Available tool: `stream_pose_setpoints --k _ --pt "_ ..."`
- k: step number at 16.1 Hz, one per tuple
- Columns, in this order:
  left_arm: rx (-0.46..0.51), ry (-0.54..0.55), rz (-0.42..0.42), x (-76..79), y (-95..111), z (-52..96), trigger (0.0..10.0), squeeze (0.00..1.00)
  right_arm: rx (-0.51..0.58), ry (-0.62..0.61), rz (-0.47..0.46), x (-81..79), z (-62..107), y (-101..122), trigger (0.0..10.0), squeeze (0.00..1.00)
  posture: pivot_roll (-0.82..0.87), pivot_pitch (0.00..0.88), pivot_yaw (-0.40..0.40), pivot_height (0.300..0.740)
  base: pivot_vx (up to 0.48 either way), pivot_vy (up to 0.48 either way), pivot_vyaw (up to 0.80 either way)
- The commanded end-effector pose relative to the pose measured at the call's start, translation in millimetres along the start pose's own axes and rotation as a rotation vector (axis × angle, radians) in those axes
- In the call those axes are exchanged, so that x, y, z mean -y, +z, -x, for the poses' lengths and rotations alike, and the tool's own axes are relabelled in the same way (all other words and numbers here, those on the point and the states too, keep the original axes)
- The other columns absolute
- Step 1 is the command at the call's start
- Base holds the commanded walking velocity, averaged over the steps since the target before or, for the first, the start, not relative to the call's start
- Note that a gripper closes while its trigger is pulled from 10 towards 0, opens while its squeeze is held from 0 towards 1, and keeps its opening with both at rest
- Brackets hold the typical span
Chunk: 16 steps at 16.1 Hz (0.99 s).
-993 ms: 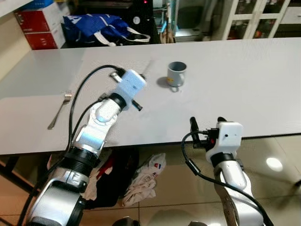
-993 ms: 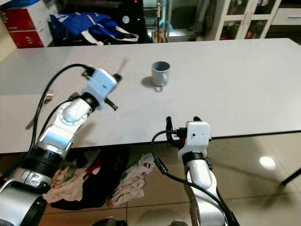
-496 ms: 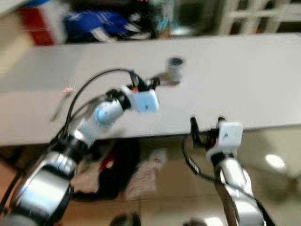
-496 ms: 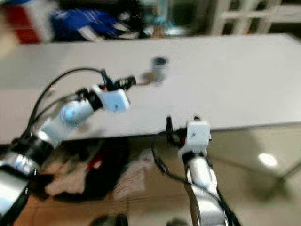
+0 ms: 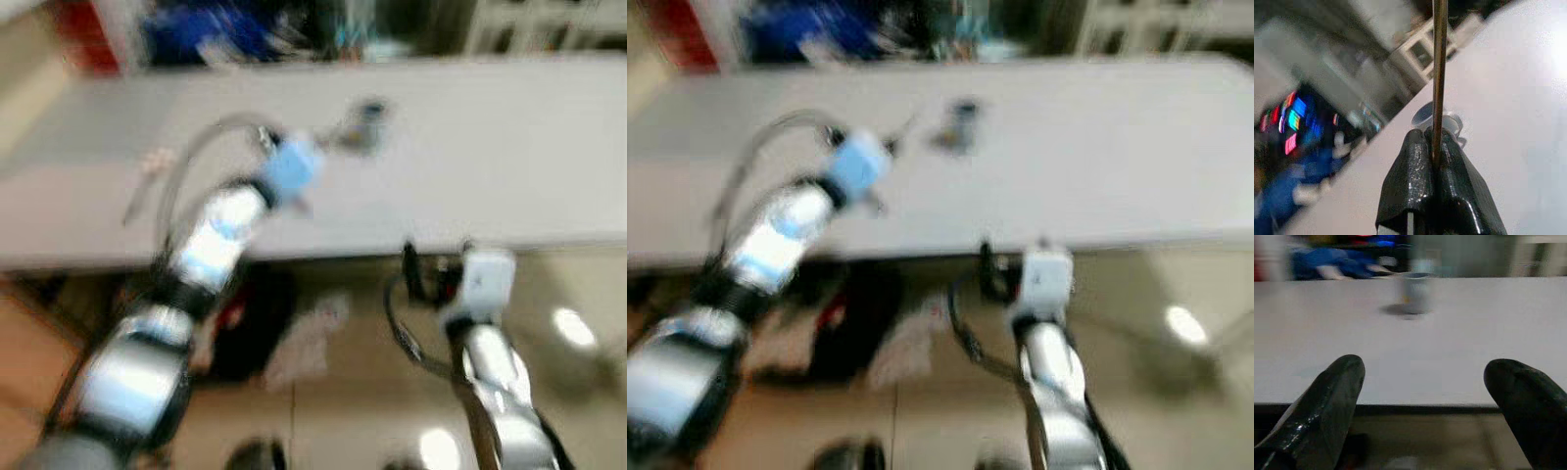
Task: Setting the table
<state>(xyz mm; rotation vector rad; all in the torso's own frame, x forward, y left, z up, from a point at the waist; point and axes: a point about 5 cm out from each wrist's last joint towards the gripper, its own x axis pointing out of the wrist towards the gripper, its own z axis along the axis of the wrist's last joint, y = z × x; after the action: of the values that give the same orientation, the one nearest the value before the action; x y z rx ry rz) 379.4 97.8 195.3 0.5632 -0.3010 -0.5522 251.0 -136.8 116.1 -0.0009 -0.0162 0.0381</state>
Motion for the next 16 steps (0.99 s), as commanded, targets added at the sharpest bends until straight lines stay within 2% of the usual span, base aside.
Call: stream_pose_setpoints --k 1,2,3,4,5,6,7,10,12,13,16 --pt "-0.098 0.059 0.126 -12.4 -15.9 6.5 0.0 0.0 0.002 0.008 -0.004 -4.0 0.2 0.8 10.0 0.0 -0.14 0.045 0.073 0.727 0.0 0.0 0.0" --pt "-0.201 0.144 0.346 -15.0 -29.9 10.0 0.0 0.0 0.005 0.0 -0.008 -3.3 0.2 1.3 10.0 0.0 -0.14 0.042 0.078 0.727 0.0 0.0 0.0" --pt "-0.224 0.225 0.54 -11.1 -38.6 19.8 0.0 0.0 0.018 -0.021 -0.016 -1.2 1.5 2.8 10.0 0.0 -0.14 0.036 0.089 0.727 0.0 0.0 0.0" --pt "-0.211 0.252 0.587 -10.1 -39.4 24.3 0.0 0.0 0.026 -0.031 -0.018 0.0 2.2 3.9 10.0 0.0 -0.14 0.036 0.089 0.727 0.0 0.0 0.0" --pt "-0.199 0.312 0.582 -1.0 -39.9 65.6 0.0 0.0 0.039 -0.065 -0.032 5.9 10.5 5.3 10.0 0.0 -0.14 0.031 0.1 0.727 0.0 0.0 0.0" --pt "-0.211 0.305 0.587 4.6 -39.2 80.6 0.0 0.0 0.039 -0.077 -0.033 8.4 13.6 4.4 10.0 0.0 -0.13 0.03 0.1 0.727 0.0 0.0 0.0" --pt "-0.226 0.287 0.595 10.5 -34.9 102.0 0.0 0.0 0.03 -0.089 -0.03 11.8 18.1 1.2 10.0 0.0 -0.11 0.029 0.098 0.727 0.0 0.0 0.0" --pt "-0.229 0.21 0.585 9.4 -23.8 113.4 0.0 0.0 0.027 -0.088 -0.013 14.3 21.3 -0.7 10.0 0.0 -0.08 0.006 0.09 0.727 0.0 0.0 0.0" --pt "-0.252 0.143 0.582 23.7 -20.4 122.5 0.0 0.0 0.041 -0.097 -0.003 16.3 20.7 1.6 10.0 0.0 -0.08 0.0 0.089 0.727 0.0 0.0 0.0" --pt "-0.283 0.132 0.602 34.7 -23.2 129.4 0.0 0.0 0.05 -0.122 0.008 19.3 22.8 2.8 10.0 0.0 -0.09 0.0 0.089 0.727 0.0 0.0 0.0" --pt "-0.332 0.109 0.561 57.2 -39.6 150.2 0.0 0.0 0.026 -0.138 0.041 22.6 34.6 -5.7 10.0 0.0 -0.09 0.0 0.08 0.727 0.0 0.0 0.0"
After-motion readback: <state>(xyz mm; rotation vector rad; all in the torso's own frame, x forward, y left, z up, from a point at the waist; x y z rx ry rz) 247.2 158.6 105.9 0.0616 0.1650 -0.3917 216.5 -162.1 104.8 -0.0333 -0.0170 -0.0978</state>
